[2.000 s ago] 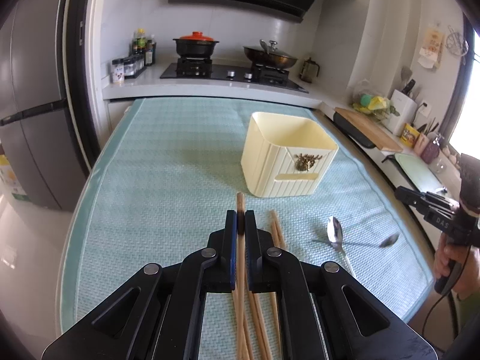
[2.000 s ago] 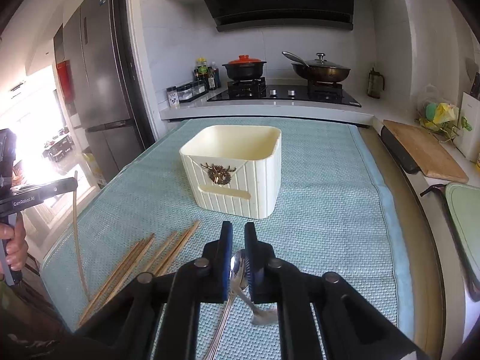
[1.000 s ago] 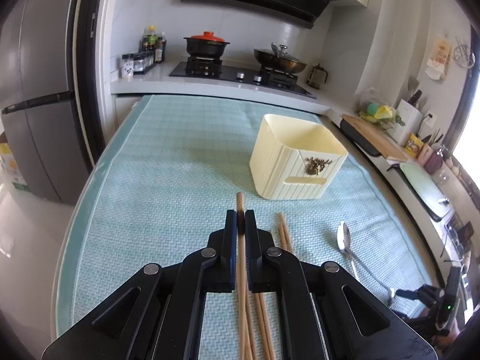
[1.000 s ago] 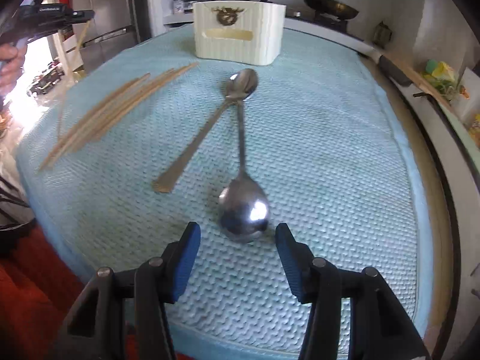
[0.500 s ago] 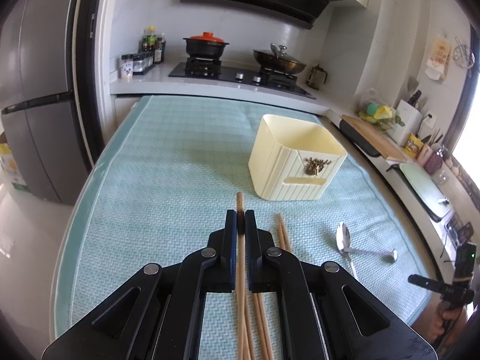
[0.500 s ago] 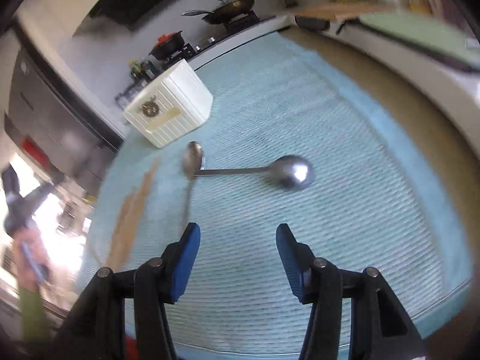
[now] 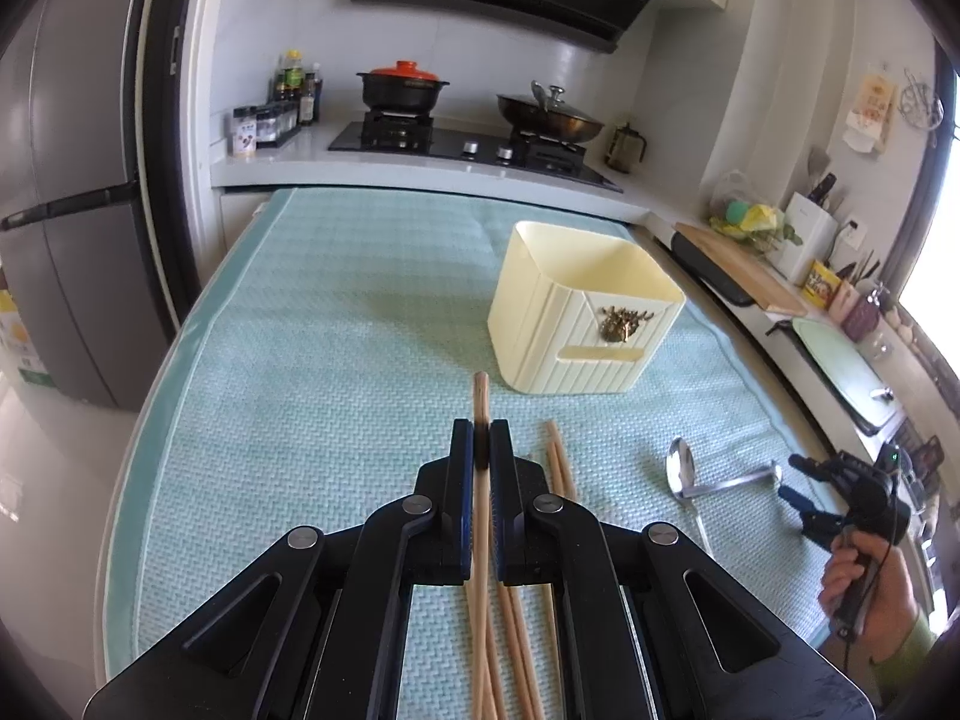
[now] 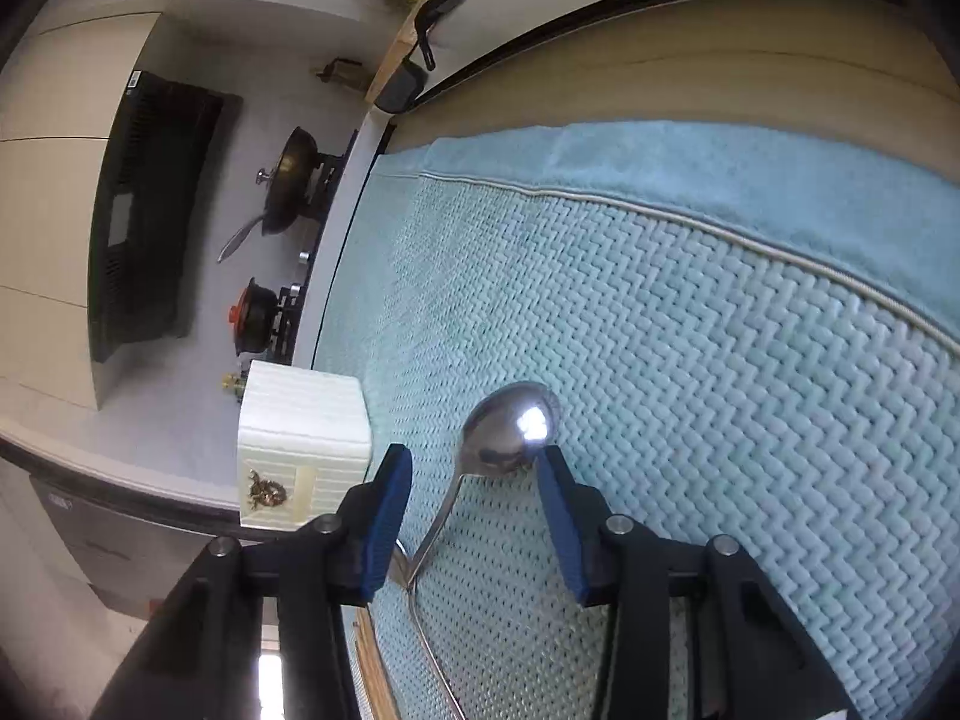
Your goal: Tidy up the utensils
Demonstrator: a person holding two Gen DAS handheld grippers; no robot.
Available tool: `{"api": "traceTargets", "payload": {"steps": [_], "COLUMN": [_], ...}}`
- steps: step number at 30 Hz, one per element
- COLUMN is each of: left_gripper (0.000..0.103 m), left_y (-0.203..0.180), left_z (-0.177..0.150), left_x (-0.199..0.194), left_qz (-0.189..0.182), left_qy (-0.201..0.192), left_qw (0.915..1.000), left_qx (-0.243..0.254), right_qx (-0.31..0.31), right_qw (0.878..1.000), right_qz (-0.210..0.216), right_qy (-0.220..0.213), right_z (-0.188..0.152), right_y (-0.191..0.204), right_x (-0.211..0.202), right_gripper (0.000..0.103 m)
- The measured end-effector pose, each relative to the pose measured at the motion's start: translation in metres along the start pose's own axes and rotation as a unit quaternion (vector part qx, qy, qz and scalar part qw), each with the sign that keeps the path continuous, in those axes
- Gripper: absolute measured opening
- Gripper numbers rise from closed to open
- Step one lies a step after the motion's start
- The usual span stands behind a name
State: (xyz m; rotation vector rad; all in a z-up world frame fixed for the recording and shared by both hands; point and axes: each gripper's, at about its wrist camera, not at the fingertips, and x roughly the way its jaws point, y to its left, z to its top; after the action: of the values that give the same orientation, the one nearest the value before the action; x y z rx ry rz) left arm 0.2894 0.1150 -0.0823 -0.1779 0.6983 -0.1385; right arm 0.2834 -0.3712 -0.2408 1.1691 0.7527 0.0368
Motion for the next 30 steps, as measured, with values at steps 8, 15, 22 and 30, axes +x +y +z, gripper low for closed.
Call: {"api": "traceTargets", "payload": {"steps": [8,15,22,30], "left_gripper": [0.003,0.003,0.003,0.003], "left_y": [0.0,0.003,0.003,0.004], "left_z": [-0.002,-0.003,-0.003,-0.002], "left_x": [0.004,0.003,0.006,0.01], "left_qz": [0.0,-0.002,-0.004,-0.004], "left_qy": [0.008,0.008,0.015,0.019], "left_qw": [1.0,1.0,0.9999,0.9998], "left_qx": [0.003,-0.004,-0.002,-0.006], "right_qx": [-0.122,-0.205,-0.114,-0.269], "right_qw": [0.986,0.96,0.977,0.933], "right_qz": [-0.088,-0.162,-0.148,-0.212], "right_qy": [0.074,0.104,0.103,0.113], "right_z": [0.036,0.049,0.065,0.053], "right_y": [0.054,0.097,0.079,0.123], "right_x": [0.064,0.109,0.095,0.143], "right_gripper": [0.047,0.047,0.046,0.056]}}
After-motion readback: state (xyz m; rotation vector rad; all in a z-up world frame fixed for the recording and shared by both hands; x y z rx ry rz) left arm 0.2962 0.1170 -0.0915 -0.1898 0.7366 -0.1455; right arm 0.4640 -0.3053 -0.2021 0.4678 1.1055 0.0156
